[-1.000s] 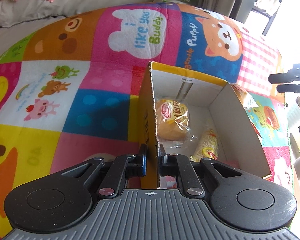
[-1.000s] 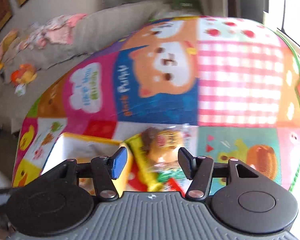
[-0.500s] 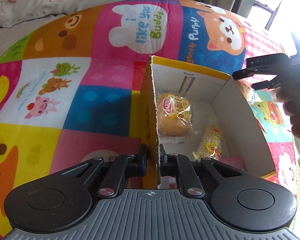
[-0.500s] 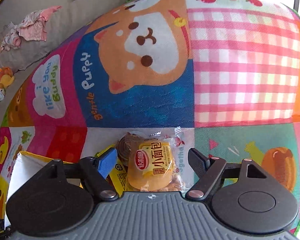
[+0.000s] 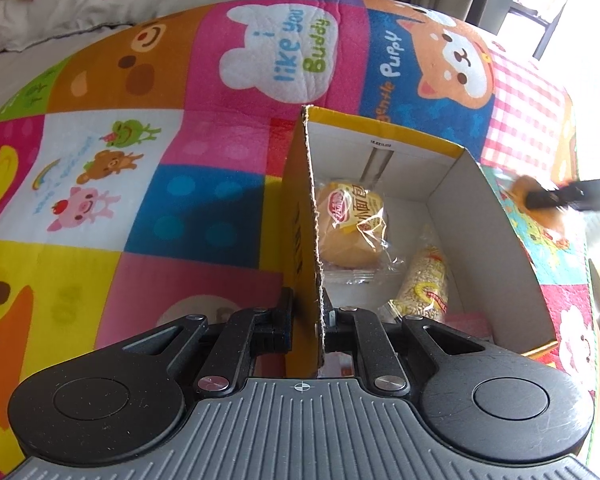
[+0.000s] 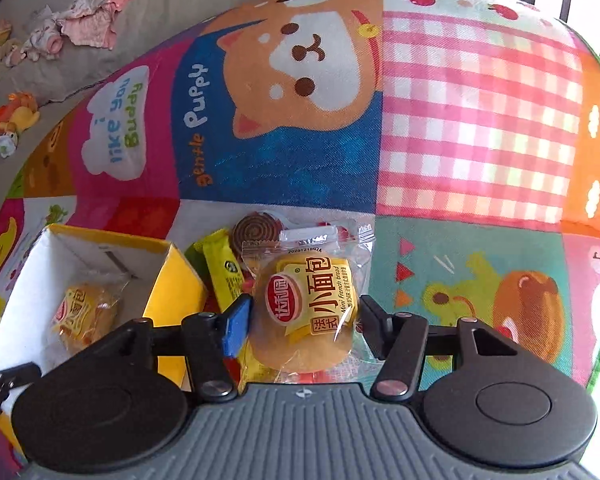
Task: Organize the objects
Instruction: 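Grasp another wrapped bread bun with the right tool and lift it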
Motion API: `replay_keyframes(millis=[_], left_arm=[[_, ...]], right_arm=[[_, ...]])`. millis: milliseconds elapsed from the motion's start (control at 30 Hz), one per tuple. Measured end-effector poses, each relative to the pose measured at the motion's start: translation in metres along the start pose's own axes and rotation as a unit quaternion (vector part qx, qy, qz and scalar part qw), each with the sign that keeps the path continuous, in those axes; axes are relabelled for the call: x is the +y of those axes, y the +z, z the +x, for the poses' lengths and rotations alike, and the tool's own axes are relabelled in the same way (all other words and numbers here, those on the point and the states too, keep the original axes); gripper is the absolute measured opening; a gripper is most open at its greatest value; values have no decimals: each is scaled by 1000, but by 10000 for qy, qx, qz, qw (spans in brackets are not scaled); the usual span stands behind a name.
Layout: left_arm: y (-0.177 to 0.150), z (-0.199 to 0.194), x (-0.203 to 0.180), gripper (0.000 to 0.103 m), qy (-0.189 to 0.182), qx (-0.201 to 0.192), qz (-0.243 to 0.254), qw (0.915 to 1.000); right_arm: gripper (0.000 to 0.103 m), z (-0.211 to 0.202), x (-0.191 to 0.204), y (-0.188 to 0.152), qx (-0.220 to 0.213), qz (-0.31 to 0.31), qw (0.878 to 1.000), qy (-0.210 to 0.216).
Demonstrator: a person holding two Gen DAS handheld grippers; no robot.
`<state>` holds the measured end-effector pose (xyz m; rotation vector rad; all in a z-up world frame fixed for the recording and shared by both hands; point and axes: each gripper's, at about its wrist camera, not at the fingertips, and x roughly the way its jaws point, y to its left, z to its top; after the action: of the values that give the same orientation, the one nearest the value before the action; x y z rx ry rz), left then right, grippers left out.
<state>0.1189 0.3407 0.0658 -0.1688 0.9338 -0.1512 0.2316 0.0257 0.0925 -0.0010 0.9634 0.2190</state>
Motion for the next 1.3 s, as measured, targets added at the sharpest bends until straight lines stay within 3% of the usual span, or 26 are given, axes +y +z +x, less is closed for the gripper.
replay_keyframes(millis=[133, 467, 667, 800, 933, 1133, 1300], left_arm=[[0, 0, 0, 13, 8, 3, -17, 10000], [0, 1, 0, 13, 37, 11, -88, 10000], [-1, 2, 1, 13, 47, 31, -139, 9999], [-2, 1, 2, 13, 29, 29, -168, 9999], [-2, 2, 3, 14, -4, 11, -240, 9997], [-3, 1, 4, 14, -20, 9, -271, 9996], [-3, 1, 4, 14, -30, -2, -262, 9997]], right_arm=[[57, -39, -4, -30, 110, -46, 9999, 75], [57, -123, -2, -102, 281, 187, 9962, 801], [57, -134, 24, -125, 478, 62, 9895, 1363], [57, -131, 43, -129, 554, -146, 9876, 1459], [57, -142, 49, -119, 229, -28, 9849, 1716], [58, -159, 61, -90, -717, 313, 9760, 2030], [58, -155, 68, -63, -1357, 421, 9733, 1801]])
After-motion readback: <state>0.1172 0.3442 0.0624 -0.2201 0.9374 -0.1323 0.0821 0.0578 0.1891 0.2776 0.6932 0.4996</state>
